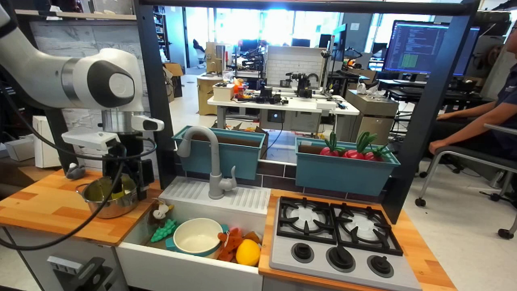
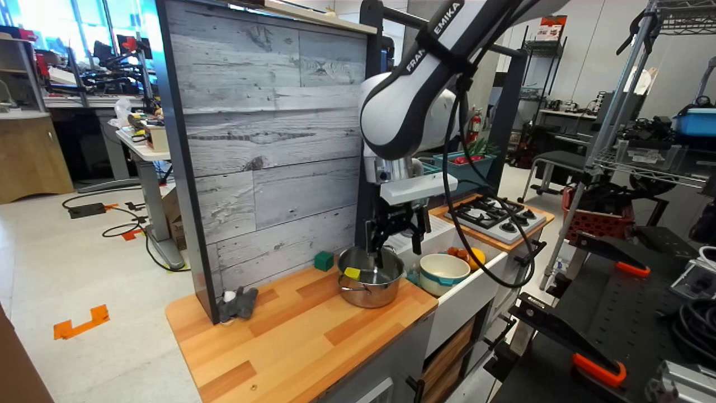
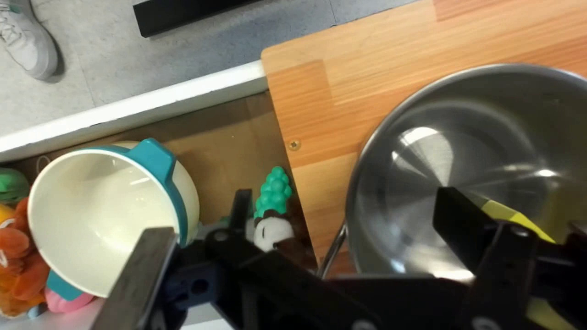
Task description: Move the pot
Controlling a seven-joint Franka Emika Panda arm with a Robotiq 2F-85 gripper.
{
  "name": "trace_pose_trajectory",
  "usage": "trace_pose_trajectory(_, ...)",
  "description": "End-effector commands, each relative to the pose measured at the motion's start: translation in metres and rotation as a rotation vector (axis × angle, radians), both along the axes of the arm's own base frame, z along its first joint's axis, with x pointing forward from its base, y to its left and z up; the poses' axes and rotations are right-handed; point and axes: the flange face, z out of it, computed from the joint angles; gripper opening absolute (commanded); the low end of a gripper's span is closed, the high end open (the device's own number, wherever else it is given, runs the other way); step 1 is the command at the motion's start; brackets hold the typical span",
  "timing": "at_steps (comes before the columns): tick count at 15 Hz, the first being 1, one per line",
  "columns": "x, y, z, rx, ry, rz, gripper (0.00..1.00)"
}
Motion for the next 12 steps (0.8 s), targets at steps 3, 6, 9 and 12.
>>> trace_pose_trajectory(3, -0.002, 0.005, -0.028, -0.021, 0.014, -0.015, 1.0)
trace_pose_trajectory(6, -0.003, 0.006, -0.028, -0.062, 0.043, -0.01, 0.68)
trace_pose_trajectory(9, -0.007, 0.009, -0.019, -0.073, 0.093, 0.011, 0.42)
trace_pose_trajectory(12, -0.012, 0.017, -0.008, -0.073, 0.118, 0.052, 0.2)
